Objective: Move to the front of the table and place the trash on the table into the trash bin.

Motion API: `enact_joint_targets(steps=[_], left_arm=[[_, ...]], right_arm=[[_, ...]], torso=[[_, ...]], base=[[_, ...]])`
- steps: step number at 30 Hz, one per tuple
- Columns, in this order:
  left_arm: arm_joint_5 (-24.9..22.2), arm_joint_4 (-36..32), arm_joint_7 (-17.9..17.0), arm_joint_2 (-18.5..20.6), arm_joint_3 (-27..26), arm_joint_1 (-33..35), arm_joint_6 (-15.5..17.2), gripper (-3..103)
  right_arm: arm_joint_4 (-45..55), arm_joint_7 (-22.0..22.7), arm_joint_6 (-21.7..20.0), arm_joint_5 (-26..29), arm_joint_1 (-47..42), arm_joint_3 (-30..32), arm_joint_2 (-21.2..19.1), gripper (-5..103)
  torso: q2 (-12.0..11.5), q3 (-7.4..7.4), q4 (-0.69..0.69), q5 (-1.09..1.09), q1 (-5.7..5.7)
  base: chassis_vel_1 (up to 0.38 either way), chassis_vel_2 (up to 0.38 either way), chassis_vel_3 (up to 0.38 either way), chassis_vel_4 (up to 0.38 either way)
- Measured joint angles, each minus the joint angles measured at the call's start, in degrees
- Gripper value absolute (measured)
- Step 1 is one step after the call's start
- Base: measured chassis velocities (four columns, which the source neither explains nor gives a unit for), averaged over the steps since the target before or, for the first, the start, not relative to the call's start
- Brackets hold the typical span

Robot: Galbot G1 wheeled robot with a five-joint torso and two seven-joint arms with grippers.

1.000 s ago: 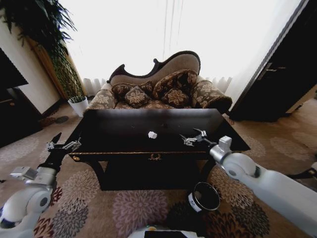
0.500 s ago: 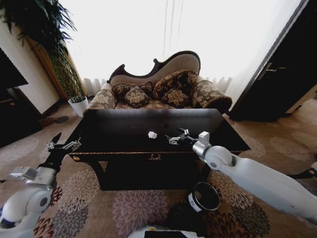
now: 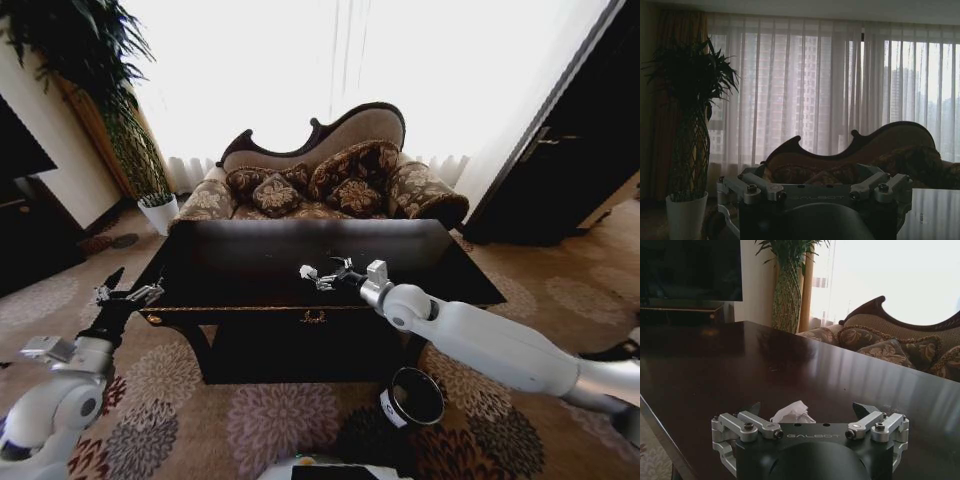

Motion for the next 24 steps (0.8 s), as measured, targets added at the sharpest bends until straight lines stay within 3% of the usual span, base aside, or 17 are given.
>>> enact_joint_targets(steps=[10, 17, 24], left_arm=[[0.0, 0.0, 0.0, 0.0, 0.0, 0.0, 0.0, 100], [0.0, 0.0, 0.0, 0.0, 0.0, 0.0, 0.0, 100], [0.0, 0.0, 0.0, 0.0, 0.0, 0.0, 0.0, 100]], right_arm=[[-0.1, 0.3, -0.5, 0.5, 1.9, -2.9, 2.6, 100], [-5.2, -0.1, -0.4, -0.1, 5.1, -6.9, 6.5, 100], [-8.0, -1.2, 0.1, -0.6, 5.4, -7.4, 7.0, 100]], torso=[[0.0, 0.0, 0.0, 0.0, 0.0], [0.0, 0.0, 0.01, -0.01, 0.0], [0.0, 0.0, 0.0, 0.0, 0.0]], base=[[0.0, 0.0, 0.0, 0.0], [0.0, 0.0, 0.0, 0.0], [0.0, 0.0, 0.0, 0.0]])
